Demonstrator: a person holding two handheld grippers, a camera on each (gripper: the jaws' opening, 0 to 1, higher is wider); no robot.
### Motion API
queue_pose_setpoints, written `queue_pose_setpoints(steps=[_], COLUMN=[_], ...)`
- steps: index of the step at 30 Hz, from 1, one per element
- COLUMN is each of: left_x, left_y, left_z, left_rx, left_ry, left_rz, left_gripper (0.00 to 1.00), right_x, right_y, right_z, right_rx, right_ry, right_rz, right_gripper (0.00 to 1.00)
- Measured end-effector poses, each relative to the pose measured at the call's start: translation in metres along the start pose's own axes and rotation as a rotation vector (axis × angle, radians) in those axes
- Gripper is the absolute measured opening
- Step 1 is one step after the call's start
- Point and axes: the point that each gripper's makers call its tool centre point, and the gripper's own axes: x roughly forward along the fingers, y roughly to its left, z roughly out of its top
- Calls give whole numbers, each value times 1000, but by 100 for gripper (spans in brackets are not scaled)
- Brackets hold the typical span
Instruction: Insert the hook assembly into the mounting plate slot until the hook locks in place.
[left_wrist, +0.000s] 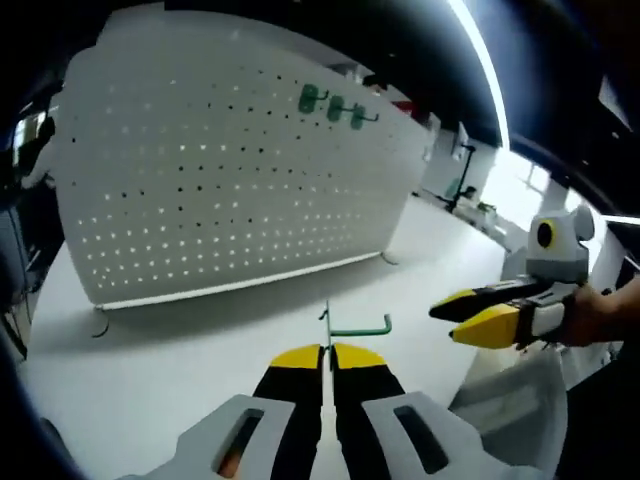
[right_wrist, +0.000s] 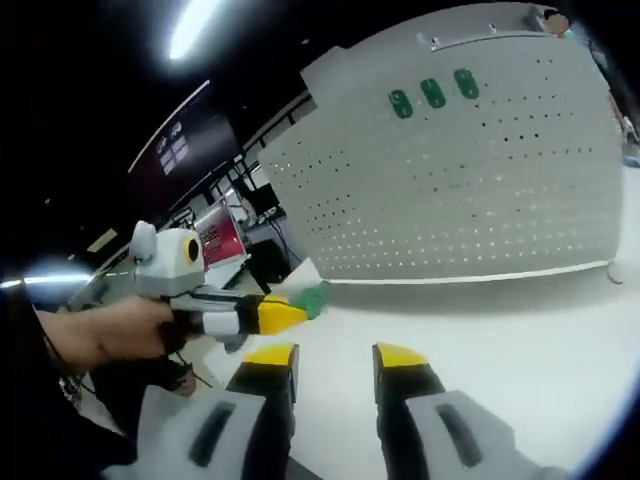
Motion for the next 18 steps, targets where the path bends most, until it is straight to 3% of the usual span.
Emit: queue_pose_setpoints(steps=[3,7,10,18], left_x=[-4,-9,-11,-15], left_y=[-6,-12,-15,-19], left_z=[-3,-10,-15,-17], left_rx=[-7,-32,-30,-13], left_ry=[-5,-10,-8,-30], left_rz=[-3,-8,-14,-7], left_gripper=[2,2,2,2], right_x=[12,25,30,33], right_y=[8,18,25,22], right_z=[-4,-12,-13,-22], right_rx=[48,229,303,405], right_ry=[3,15,13,39], right_rz=[35,88,116,104], right_gripper=[25,22,19,13])
